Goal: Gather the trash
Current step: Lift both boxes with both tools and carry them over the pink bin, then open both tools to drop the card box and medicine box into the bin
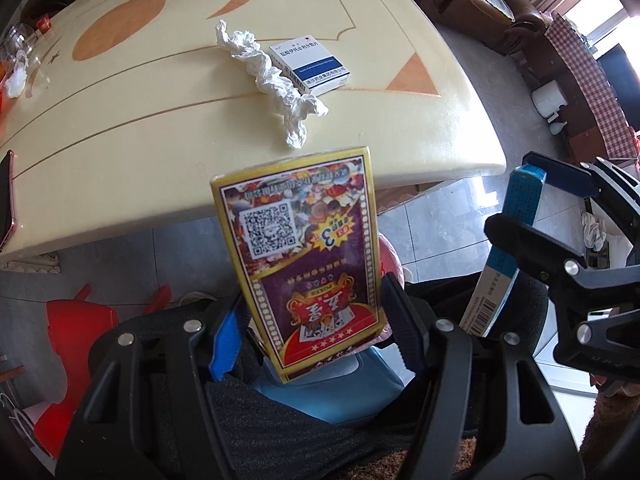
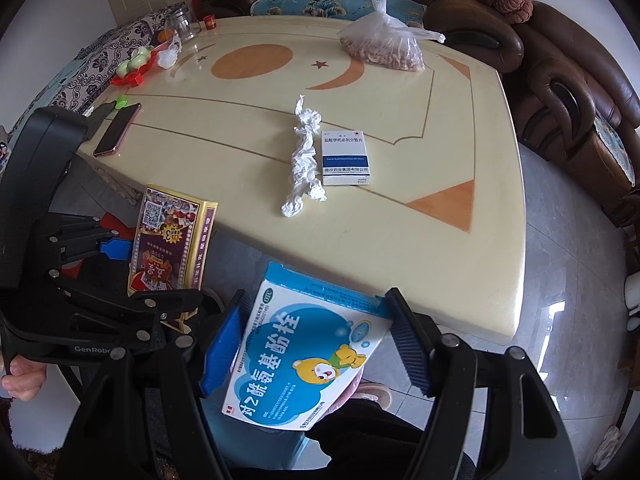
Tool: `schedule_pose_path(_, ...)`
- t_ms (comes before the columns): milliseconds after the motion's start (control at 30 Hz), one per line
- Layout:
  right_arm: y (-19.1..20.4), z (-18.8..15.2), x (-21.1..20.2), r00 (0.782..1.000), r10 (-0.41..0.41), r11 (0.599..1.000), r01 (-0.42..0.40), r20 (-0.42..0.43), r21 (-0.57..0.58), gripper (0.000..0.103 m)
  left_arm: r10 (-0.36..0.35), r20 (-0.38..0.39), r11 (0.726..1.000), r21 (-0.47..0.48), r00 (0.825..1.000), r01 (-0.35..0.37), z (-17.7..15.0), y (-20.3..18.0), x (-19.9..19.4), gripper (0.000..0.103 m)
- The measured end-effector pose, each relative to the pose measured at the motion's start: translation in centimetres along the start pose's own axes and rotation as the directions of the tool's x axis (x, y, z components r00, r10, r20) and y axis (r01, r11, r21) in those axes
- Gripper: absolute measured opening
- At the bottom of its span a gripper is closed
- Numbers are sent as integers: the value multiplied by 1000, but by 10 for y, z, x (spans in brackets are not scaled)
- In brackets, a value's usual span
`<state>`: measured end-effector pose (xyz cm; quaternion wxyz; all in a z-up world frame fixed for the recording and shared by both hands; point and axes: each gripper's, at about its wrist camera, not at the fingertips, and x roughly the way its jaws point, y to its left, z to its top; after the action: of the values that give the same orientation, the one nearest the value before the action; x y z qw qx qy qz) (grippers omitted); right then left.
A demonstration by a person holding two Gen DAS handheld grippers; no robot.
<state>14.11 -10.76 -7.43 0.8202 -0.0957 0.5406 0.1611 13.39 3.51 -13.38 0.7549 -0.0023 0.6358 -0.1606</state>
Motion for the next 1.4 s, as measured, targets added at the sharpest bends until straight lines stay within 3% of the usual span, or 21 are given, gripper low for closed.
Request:
schedule_pose_path(467, -12, -29, 48, 998, 9, 999, -6, -65, 47, 67, 31, -42, 998, 58, 999, -29, -8, -8, 44, 63)
schedule_pose_path(767, -16, -50, 91, 992, 18, 997, -9, -122, 73, 67, -1, -107, 998, 67, 994, 8, -19, -7, 84, 63)
schedule_pose_path(1133, -24, -77, 134, 987, 19, 993, 0, -157, 118, 67, -89, -224, 996, 2, 970, 92, -39, 6, 148, 63)
schedule_pose_path(1400, -28, -90, 165, 986, 24, 988, 2, -166, 152, 67, -121, -295, 993, -47, 948, 113, -45, 13, 190, 63)
